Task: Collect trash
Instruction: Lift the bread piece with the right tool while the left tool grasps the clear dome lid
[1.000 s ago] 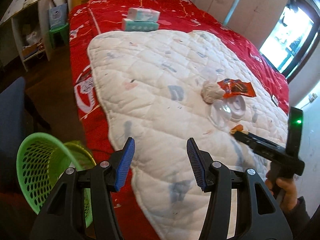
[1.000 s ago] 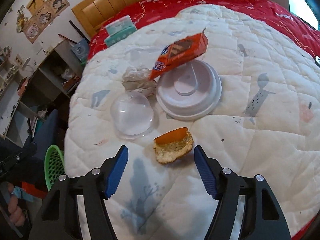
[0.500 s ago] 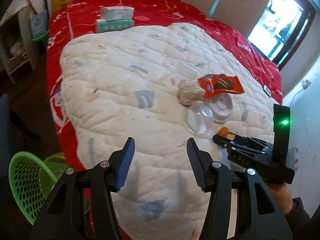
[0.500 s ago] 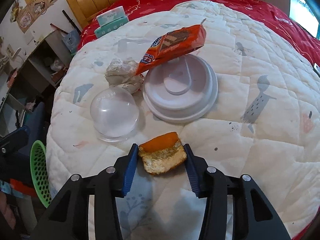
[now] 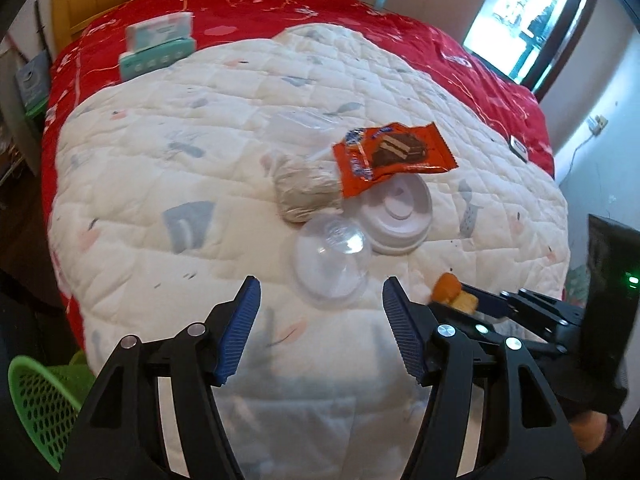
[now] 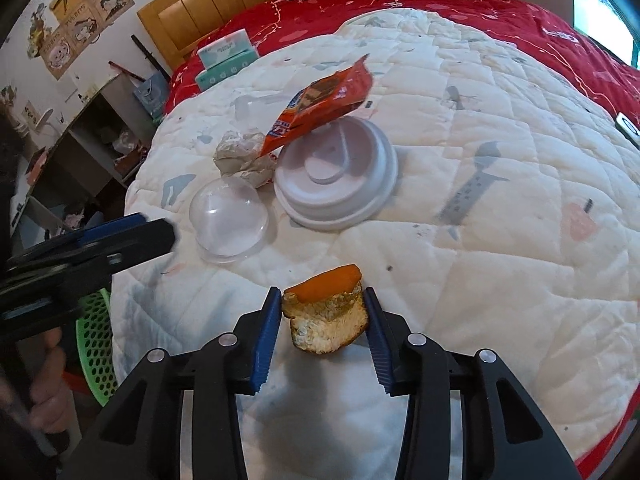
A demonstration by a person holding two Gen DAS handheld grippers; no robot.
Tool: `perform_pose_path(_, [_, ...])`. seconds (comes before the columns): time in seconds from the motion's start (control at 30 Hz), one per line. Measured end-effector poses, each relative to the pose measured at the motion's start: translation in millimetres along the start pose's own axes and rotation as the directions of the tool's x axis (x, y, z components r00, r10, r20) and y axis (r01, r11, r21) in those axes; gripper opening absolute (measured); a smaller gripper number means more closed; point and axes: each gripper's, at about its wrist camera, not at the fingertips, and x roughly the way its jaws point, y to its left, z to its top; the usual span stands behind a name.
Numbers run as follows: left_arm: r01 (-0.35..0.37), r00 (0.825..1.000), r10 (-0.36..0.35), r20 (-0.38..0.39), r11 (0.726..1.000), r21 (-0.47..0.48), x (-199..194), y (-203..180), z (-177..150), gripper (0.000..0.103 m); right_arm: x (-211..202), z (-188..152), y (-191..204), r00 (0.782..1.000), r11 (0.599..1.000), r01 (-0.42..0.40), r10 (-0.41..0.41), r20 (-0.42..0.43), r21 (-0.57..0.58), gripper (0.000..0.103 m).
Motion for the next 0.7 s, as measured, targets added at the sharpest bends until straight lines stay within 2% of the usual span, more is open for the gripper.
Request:
perform_pose_path(0.1, [-0.003,1.0,0.003,-0.008,1.0,0.023,10.4,-7.7,3.0,0.063,-6.8,-2.0,-5.6,1.0,1.0,-0.008,0.008,0.007,0.01,0.04])
perform_pose_path(0.43, [-0.079,0.996,0.081,-0.036,0.995,0.061,44.3,-18.8,8.5,0.063,-15.0,-7.6,-10.3,1.0,0.999,-0.026,0.025,0.017,0.027,0.04])
perform_pose_path(0.5, [-0.097,0.994,0.1,-0.037,0.993,0.07,48.1,-19.8,9.0,0.057,-15.2,-8.4,-8.8,0.999,0.999,-0.028,0.027,0.017,0.026,0.04])
perform_pose_path(0.7, [-0.091,0.996,0.092,-0.018,0.994,0.052,38.5,-15.6,6.3,0.057,-19.1,-13.2,0.7,0.999,1.0,-0.028,0.028,0.022,0.006,0.04])
